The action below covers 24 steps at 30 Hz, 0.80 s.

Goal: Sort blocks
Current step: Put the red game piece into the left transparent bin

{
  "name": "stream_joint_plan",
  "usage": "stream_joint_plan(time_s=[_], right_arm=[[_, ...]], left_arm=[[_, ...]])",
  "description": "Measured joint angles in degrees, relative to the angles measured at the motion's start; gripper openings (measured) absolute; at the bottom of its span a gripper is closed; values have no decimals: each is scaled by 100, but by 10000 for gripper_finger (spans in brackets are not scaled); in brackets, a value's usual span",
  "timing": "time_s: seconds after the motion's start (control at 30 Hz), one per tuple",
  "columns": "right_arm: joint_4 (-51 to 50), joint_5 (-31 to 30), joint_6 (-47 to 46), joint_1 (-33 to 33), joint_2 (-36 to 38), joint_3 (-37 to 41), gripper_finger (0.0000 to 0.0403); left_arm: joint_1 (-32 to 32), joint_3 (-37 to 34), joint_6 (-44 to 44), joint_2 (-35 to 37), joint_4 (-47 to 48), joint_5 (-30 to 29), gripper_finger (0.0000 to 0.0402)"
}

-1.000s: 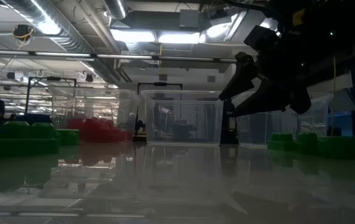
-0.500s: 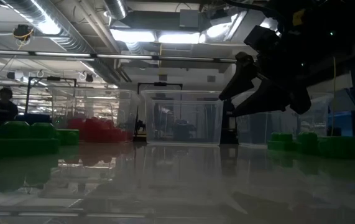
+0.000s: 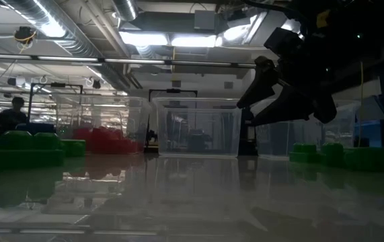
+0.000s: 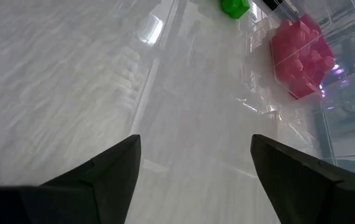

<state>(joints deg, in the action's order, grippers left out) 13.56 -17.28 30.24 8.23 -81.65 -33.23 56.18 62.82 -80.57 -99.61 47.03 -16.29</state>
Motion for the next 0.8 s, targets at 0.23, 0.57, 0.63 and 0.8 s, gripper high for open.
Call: stream_joint_plan(time_s=[0.23, 0.57, 0.63, 0.8], right_arm=[[0, 26, 0, 1, 0, 0, 305], [3, -2, 2, 0, 0, 0, 305], [2, -3, 2, 0, 0, 0, 305], [2, -4, 3, 2, 0, 0, 305]], left_arm=[[-9, -498, -121, 0, -714, 43, 392], [-76, -683, -152, 13, -714, 318, 294], [-111, -685, -152, 13, -682, 355, 264], [-118, -610, -168, 7, -492, 431, 193]])
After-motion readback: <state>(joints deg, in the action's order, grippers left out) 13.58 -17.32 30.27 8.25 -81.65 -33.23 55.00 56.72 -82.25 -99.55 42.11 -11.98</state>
